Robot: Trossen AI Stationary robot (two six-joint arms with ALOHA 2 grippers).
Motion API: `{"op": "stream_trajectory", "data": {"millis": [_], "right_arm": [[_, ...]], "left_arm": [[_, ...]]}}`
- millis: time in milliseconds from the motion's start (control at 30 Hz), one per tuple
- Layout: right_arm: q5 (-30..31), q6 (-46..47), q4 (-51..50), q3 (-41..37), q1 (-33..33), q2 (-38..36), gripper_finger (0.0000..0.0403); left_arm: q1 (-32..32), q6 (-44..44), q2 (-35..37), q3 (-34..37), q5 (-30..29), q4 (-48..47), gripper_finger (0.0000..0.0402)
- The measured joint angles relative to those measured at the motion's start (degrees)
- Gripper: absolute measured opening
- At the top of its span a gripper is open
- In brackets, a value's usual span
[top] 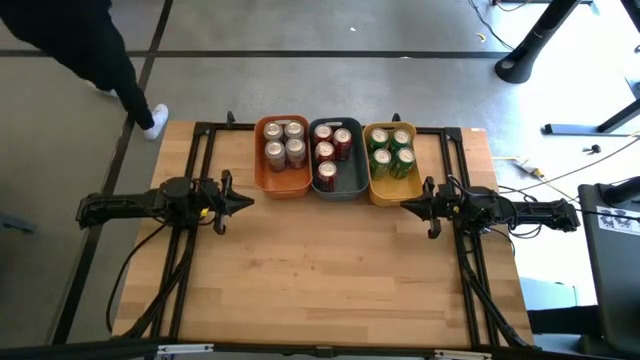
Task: Sort soda cans
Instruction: Return to Home Position
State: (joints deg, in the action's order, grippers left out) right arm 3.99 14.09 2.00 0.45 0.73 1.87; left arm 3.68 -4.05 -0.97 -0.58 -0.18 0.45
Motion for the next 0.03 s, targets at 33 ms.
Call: {"op": "stream_trajectory", "data": {"millis": [33], "right_arm": [[0.0,0.0,0.0,0.0,0.0,0.0,0.0019]], "left_arm": [[0.0,0.0,0.0,0.0,-0.01,0.0,0.0013]]}}
